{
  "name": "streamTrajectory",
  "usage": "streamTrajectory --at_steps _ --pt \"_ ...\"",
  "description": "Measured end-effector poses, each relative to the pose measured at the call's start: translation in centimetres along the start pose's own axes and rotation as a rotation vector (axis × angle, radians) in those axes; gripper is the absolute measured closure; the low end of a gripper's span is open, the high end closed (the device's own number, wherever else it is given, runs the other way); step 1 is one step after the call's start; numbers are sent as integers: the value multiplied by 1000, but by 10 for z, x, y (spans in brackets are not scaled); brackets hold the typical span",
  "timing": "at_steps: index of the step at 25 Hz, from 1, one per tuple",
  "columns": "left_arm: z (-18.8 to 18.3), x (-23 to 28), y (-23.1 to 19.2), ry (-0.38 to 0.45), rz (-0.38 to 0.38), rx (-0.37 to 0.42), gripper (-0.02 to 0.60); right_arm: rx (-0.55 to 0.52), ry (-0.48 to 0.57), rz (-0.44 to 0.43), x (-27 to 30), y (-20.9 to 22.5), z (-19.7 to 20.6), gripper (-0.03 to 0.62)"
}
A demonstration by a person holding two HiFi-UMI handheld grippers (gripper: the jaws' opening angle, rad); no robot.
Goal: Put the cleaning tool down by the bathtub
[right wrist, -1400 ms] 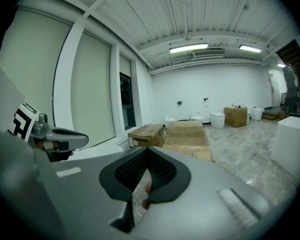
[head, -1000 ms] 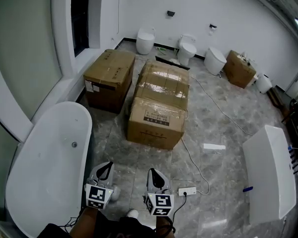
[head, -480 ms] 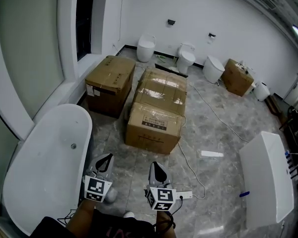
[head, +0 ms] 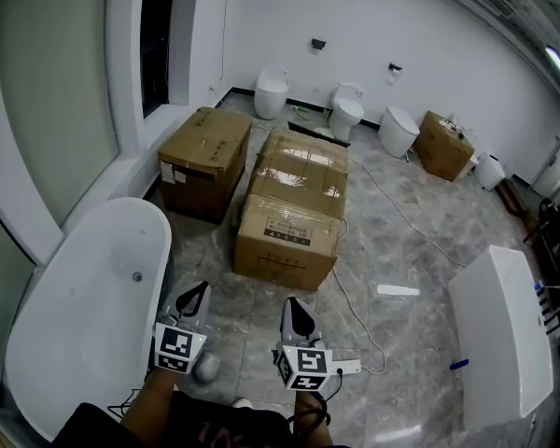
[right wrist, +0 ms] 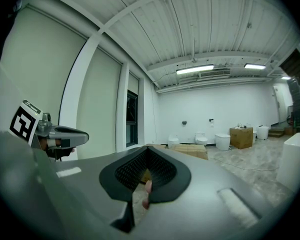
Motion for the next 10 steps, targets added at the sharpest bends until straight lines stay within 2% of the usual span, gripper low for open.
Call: streamTrajectory --at_steps 10 --pt "-6 7 2 7 10 9 581 -20 2 -25 7 -1 -4 574"
Point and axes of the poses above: the fingertips, and each gripper's own axes: x forward along the fingers, y to its right, z out of its underside, the point moved 9 cm from there along -x, backward along the fingers, and after that the axes turned 1 degree about z, right-handed, at the moved point
